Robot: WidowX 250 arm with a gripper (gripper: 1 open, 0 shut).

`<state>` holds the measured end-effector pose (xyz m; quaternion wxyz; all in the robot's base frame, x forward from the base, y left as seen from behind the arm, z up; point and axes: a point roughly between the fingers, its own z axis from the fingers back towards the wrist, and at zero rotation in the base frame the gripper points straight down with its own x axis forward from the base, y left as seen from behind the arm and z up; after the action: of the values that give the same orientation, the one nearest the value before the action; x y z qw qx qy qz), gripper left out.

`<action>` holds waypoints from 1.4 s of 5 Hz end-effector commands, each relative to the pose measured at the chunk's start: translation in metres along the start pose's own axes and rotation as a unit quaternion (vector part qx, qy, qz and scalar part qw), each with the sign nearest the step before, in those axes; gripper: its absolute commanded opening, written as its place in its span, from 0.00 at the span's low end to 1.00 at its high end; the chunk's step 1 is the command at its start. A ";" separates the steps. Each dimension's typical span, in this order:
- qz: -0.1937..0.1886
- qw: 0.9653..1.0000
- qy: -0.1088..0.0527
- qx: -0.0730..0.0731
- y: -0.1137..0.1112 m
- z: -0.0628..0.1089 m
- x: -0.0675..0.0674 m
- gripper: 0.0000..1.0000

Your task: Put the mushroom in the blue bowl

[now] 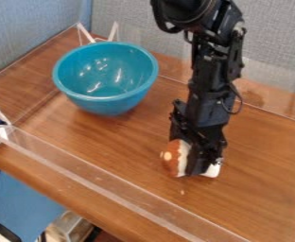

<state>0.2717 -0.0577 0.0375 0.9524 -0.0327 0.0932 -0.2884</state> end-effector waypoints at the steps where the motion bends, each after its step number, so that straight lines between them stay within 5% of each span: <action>1: -0.005 0.999 -0.039 0.019 0.002 0.029 0.007 0.00; 2: 0.000 0.999 -0.040 0.020 0.008 0.034 -0.002 0.00; 3: 0.039 0.997 -0.053 0.036 0.025 0.064 -0.018 0.00; 4: 0.117 0.989 -0.071 0.056 0.058 0.102 -0.024 0.00; 5: 0.183 0.977 -0.084 0.068 0.096 0.132 -0.038 0.00; 7: 0.240 0.964 -0.086 0.076 0.137 0.135 -0.032 0.00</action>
<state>0.3425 0.0707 0.1387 0.9972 0.0284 0.0248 -0.0644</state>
